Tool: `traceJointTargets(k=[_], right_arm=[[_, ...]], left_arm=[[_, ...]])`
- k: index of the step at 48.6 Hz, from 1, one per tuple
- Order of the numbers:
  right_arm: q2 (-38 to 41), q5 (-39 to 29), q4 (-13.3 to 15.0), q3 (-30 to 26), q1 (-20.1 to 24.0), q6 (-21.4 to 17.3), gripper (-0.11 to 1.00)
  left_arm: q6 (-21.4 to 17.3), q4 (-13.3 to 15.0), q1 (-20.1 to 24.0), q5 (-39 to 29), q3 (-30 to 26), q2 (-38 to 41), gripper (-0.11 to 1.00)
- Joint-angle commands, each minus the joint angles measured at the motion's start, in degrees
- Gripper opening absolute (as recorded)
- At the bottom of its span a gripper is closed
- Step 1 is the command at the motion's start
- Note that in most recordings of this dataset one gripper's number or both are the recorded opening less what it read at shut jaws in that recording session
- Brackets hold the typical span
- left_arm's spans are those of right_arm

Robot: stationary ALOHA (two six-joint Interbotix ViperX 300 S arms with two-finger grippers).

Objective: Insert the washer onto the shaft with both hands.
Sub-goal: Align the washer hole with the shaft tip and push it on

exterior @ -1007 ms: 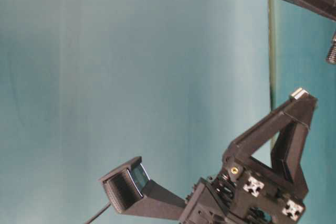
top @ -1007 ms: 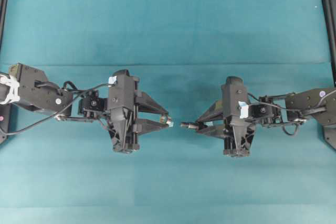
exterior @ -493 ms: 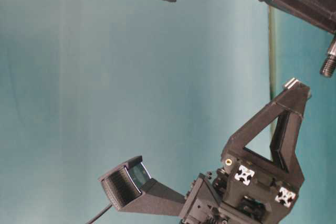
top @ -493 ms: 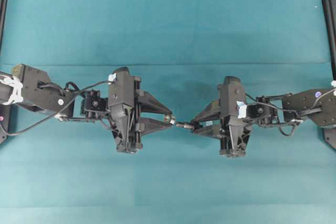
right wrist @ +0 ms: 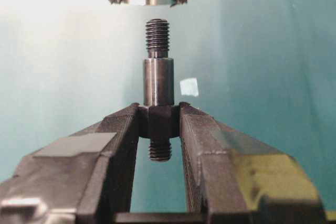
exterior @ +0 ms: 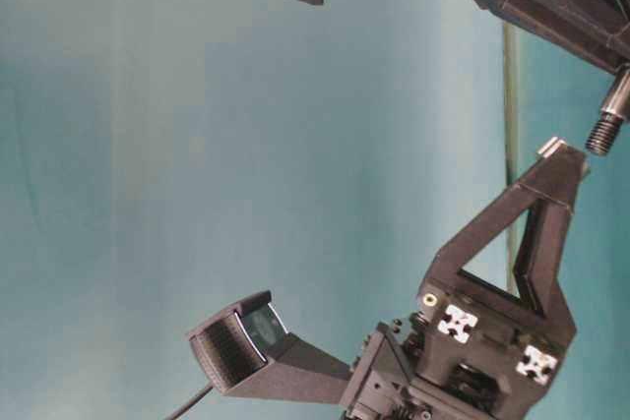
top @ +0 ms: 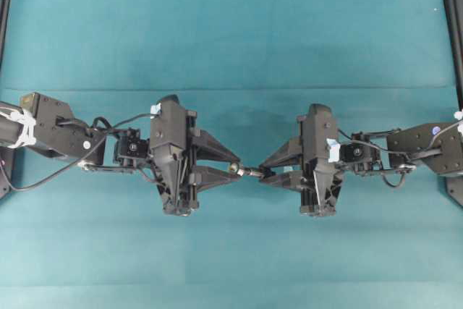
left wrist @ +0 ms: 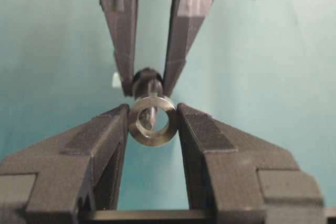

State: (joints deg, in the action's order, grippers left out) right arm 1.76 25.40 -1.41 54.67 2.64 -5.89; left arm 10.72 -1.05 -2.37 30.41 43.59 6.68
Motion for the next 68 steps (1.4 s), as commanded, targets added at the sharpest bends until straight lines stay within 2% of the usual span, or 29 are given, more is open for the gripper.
traceJointTargets(k=[1, 22, 48, 68], right_arm=[[-0.35, 1.14, -0.18, -0.53, -0.18, -0.53, 0.00], [-0.79, 1.76, -0.18, 0.35, -0.18, -2.11, 0.00], [-0.53, 1.76, -0.18, -0.09, -0.18, -2.11, 0.00], [-0.35, 4.66, -0.18, -0.53, -0.26, -2.29, 0.00]], left_arm=[[0.09, -0.09, -0.18, 0.79, -0.53, -0.18, 0.37], [0.18, -0.09, 0.00, 0.79, 1.32, -0.35, 0.37], [0.18, -0.09, 0.44, 1.41, 0.18, 0.09, 0.37], [0.26, -0.09, 0.35, 1.41, -0.09, 0.79, 0.37]])
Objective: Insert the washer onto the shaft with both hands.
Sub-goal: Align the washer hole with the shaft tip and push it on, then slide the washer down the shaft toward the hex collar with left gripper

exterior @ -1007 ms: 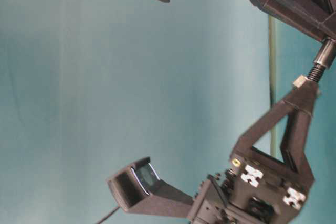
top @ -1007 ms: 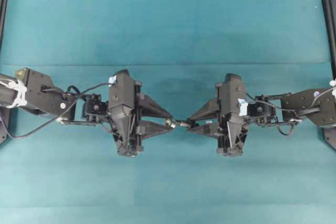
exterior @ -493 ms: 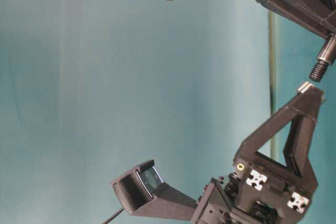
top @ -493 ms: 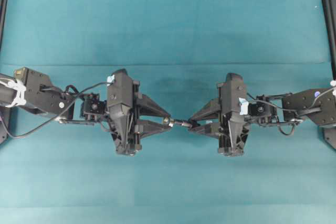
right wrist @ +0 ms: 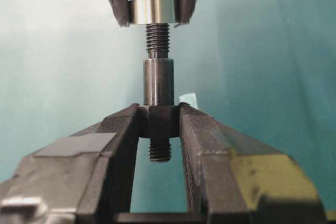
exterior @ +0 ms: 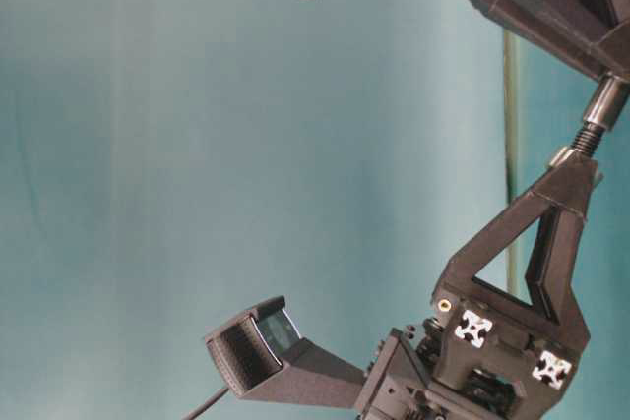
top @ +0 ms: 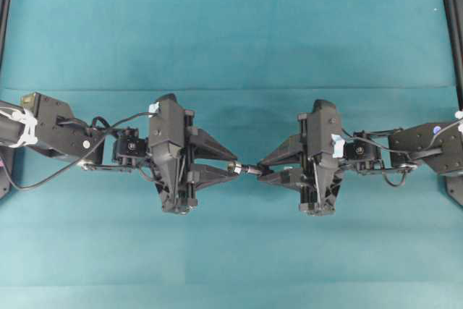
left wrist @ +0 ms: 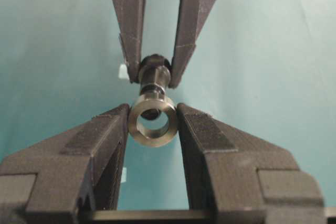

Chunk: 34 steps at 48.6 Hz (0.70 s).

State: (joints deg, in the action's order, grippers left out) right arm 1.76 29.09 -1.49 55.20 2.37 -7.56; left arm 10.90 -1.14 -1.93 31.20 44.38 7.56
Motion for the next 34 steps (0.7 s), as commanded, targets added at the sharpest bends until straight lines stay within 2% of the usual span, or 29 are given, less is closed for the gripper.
traceJointTargets(k=[1, 34], right_arm=[[-0.35, 0.88, 0.00, -1.05, 0.00, -0.62, 0.00], [-0.35, 1.05, -0.09, -1.14, -0.09, -0.62, 0.00]], left_arm=[[0.09, -0.09, -0.18, 0.62, -0.97, 0.00, 0.37], [0.09, 0.00, -0.62, 0.26, -4.66, 2.99, 0.37]])
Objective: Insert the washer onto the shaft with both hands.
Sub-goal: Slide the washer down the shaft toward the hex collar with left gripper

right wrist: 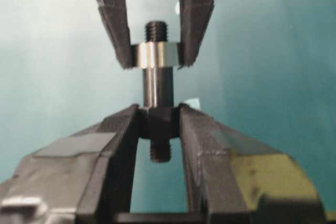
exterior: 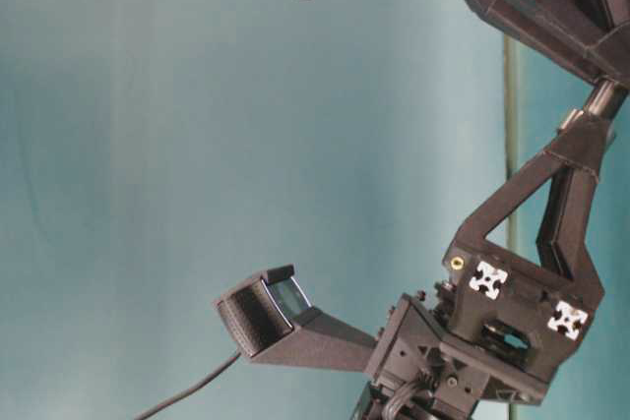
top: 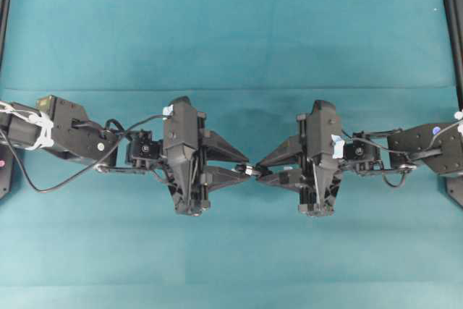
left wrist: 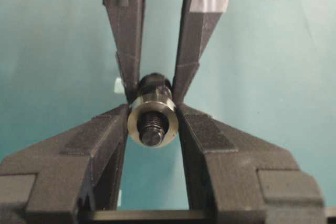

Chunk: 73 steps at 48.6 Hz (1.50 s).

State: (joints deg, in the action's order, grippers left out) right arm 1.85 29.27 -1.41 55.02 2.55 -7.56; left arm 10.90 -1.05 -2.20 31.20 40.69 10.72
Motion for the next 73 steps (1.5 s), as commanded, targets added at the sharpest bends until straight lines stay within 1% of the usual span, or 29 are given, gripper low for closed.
traceJointTargets(k=[1, 17, 36, 51, 73], right_arm=[[-0.44, 0.88, -0.18, -0.97, -0.18, -0.62, 0.00], [-0.35, 0.88, -0.18, -1.32, -0.26, -0.62, 0.00], [-0.35, 0.97, -0.18, -1.32, -0.26, -0.62, 0.00], [-0.35, 0.88, -0.18, -1.32, -0.18, -0.53, 0.00], [-0.35, 0.70, -0.18, -1.32, -0.18, -0.53, 0.00]], left_arm=[[0.09, -0.18, -0.35, 0.26, -0.97, -0.09, 0.37], [0.09, -0.09, -0.53, -0.44, -1.76, 0.79, 0.37], [0.00, -0.09, -0.88, -1.49, -4.48, 2.64, 0.37], [0.00, -0.09, -0.97, -3.78, -4.57, 2.64, 0.37], [0.44, -0.09, -0.88, -3.87, -4.75, 2.55, 0.37]])
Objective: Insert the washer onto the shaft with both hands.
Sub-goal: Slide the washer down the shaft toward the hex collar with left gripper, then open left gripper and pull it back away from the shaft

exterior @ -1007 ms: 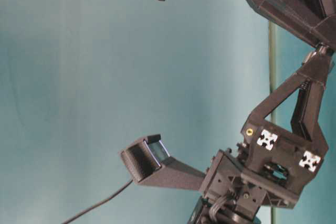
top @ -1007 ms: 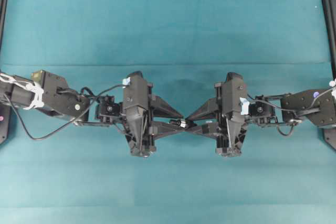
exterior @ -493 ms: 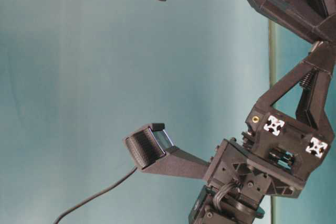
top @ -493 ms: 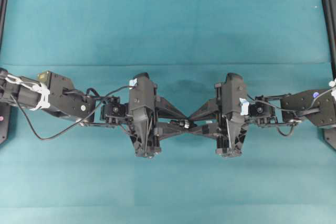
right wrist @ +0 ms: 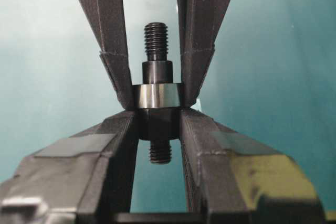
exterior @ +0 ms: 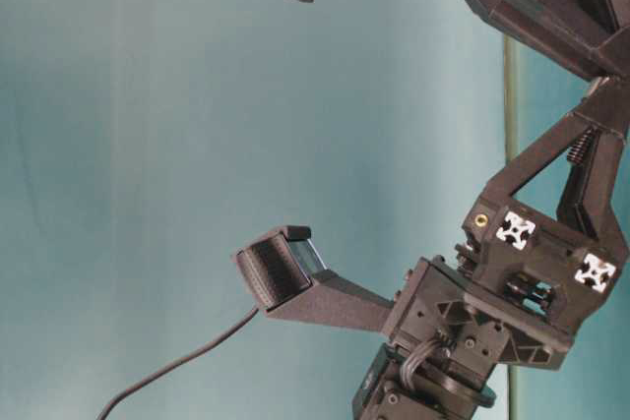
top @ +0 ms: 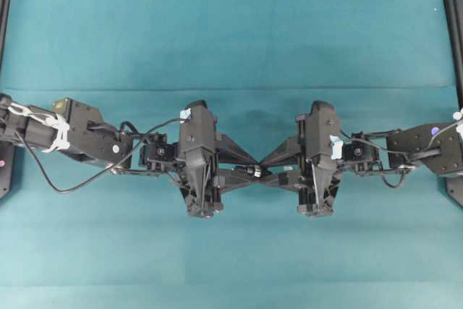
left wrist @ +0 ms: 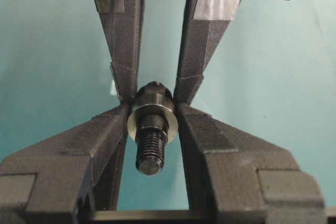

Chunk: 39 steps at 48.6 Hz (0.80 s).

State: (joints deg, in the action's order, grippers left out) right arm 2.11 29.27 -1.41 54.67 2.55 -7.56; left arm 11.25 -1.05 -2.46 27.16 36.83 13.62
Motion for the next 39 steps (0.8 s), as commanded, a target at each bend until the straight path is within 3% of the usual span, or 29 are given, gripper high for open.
traceJointTargets(k=[1, 10, 17, 20, 39], right_arm=[[-0.62, 0.79, -0.18, -1.05, -0.18, -0.53, 0.00], [-0.62, 0.70, -0.18, -0.97, -0.18, -0.53, 0.00], [-0.62, 0.70, -0.09, -0.97, -0.18, -0.53, 0.00], [-0.62, 0.62, -0.18, -0.97, -0.26, -0.53, 0.00], [-0.62, 0.44, -0.18, -0.97, -0.18, -0.53, 0.00]], left_arm=[[0.18, -0.09, -0.62, 0.18, -0.88, -0.35, 0.37], [1.41, -0.09, -0.44, 0.09, -0.88, -0.53, 0.39], [1.58, -0.09, -0.44, 0.18, -0.79, -0.62, 0.71], [1.58, -0.09, -0.35, 0.09, -0.79, -0.70, 0.80], [1.58, -0.09, -0.35, 0.00, -0.35, -1.05, 0.77]])
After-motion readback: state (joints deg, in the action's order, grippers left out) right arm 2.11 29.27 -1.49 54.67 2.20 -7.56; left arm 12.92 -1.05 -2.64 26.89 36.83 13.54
